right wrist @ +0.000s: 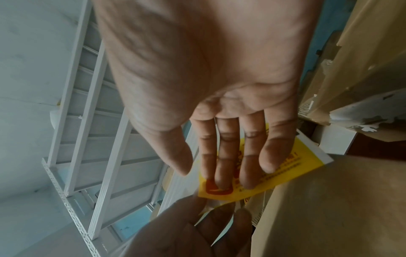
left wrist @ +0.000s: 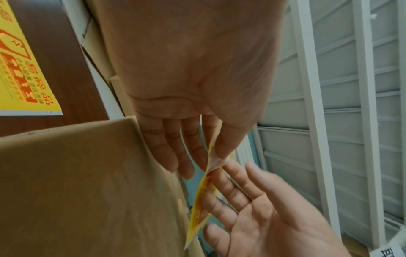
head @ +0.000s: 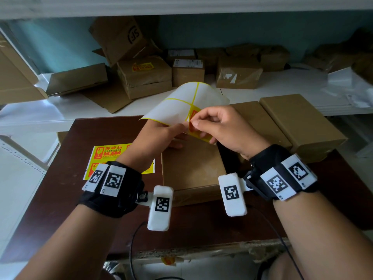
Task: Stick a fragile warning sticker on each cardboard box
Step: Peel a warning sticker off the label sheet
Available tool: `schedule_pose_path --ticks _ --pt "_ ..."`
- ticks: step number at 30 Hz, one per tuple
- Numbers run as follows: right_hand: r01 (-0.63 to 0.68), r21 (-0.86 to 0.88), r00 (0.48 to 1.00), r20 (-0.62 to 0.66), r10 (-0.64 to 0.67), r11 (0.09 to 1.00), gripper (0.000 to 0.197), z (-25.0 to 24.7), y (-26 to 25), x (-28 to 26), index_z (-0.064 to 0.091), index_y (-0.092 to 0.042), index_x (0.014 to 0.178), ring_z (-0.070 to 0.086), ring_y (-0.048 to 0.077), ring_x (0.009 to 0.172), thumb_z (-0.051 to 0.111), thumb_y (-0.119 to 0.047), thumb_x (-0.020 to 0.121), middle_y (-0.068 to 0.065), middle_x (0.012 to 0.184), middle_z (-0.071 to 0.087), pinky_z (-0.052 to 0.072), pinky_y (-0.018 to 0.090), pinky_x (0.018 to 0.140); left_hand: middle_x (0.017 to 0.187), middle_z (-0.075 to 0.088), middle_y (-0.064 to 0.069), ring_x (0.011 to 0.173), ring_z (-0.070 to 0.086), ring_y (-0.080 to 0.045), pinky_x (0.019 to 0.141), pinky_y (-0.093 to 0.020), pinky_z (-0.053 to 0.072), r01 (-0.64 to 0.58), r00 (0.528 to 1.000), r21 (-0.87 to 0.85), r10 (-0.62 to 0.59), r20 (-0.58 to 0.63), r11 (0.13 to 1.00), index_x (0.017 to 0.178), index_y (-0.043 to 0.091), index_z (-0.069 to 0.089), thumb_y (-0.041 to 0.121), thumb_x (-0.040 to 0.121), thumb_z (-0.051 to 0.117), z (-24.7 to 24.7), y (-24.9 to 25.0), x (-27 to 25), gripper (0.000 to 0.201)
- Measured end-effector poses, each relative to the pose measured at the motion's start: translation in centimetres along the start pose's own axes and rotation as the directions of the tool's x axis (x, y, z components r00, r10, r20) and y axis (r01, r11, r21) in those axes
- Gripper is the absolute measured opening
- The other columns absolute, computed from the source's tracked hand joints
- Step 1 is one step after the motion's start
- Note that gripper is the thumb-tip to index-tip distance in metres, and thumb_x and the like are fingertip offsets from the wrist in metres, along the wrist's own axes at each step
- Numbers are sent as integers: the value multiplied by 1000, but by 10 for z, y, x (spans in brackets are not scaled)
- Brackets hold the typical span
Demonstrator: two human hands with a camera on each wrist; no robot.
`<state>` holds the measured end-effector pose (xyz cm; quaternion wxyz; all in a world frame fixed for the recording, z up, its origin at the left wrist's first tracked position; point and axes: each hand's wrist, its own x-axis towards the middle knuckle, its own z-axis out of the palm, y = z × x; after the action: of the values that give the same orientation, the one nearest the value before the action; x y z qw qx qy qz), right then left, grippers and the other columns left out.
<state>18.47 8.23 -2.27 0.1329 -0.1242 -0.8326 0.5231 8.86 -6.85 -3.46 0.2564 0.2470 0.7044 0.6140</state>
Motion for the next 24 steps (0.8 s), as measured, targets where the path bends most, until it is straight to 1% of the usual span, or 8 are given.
schedule_pose_path --ticks 3,5,8,10,14,17,21,24 --pt "0 -3 999 -45 0 1000 19 2 2 1 72 -14 88 63 17 72 70 -33 90 19 91 72 50 32 53 92 71 -5 79 67 -17 64 -29 56 -24 1000 44 24 -5 999 104 13 67 11 94 64 3 1 -1 11" --pt "-2 -11 997 -71 1 1000 23 3 3 2 70 -12 86 61 19 70 73 -34 88 21 87 71 49 32 55 89 70 -6 77 67 -15 63 -28 55 -41 999 73 41 -3 996 99 13 67 9 93 65 4 2 -2 8" --pt "-19 -40 995 -94 15 999 20 4 6 4 68 -14 81 60 17 70 76 -32 85 15 78 68 48 32 61 88 71 -7 78 67 -15 64 -28 55 -45 999 87 46 -1 995 97 11 69 9 93 65 5 0 -3 5" --pt "-29 -48 995 -96 24 998 15 5 7 5 68 -18 79 62 20 72 76 -29 84 12 77 69 49 33 62 89 71 -9 80 67 -16 65 -29 54 -42 999 93 42 4 995 96 10 70 12 92 67 6 0 -3 5" --pt "-29 -57 995 -101 23 998 11 4 7 5 66 -20 78 60 16 69 73 -24 86 16 80 71 48 31 62 94 71 -11 80 66 -14 64 -27 53 -47 998 101 43 36 994 99 9 71 16 91 68 6 1 -3 11" --pt "-26 -59 994 -106 20 998 11 4 7 5 66 -22 77 58 14 68 71 -21 87 14 76 68 47 32 62 98 72 -16 80 67 -14 63 -26 53 -49 998 93 46 33 994 103 3 71 15 92 68 7 2 -3 17" --pt "2 -62 995 -99 -8 998 11 3 6 4 69 -24 75 59 12 69 72 -22 85 11 78 71 47 30 61 104 74 -13 87 69 -21 71 -31 54 4 999 58 -6 34 998 106 9 72 25 95 63 8 2 -5 21" --pt "2 -58 994 -107 -8 998 11 4 6 4 69 -23 75 59 14 69 72 -20 85 13 79 71 48 31 62 106 74 -12 84 70 -19 68 -30 54 13 1000 34 -14 16 999 111 10 70 28 98 59 8 2 -4 25"
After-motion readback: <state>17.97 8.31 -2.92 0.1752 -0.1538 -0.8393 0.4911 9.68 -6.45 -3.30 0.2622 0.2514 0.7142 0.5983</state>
